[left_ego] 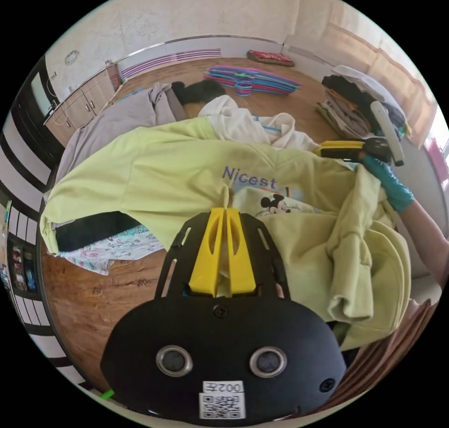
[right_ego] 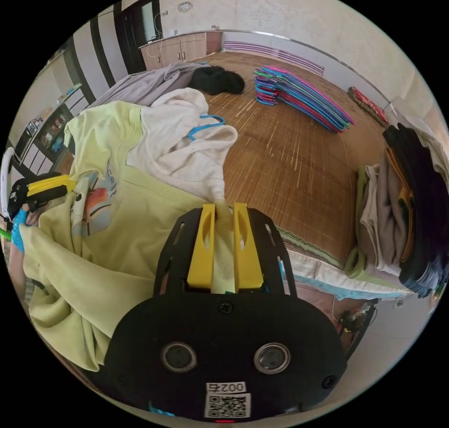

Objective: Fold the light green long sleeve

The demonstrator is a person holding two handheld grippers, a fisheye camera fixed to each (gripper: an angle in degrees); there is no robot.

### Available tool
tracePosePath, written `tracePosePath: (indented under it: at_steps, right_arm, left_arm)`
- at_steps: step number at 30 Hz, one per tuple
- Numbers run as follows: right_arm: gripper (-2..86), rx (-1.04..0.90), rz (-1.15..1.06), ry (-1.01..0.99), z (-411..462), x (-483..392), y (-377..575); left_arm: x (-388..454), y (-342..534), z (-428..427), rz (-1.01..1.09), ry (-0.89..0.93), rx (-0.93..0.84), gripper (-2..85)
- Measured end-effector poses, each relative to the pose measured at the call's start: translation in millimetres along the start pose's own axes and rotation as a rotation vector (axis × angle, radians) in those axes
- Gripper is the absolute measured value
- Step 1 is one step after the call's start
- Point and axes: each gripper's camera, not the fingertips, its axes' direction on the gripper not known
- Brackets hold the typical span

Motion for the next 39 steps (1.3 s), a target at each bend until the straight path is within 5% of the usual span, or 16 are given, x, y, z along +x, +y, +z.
tracePosePath:
  at_steps: [13, 39]
  right_arm:
    - [6.3, 0.029, -0.124, 0.186, 44, 17, -22]
    - [6.9, 0.135, -0.139, -0.054, 38, 63, -47]
  left_arm:
    - [27, -9, -60, 0.336, 0.445, 0.108, -1.0]
    - [-1, -88, -54, 0.273, 0.230, 0.085, 2.6]
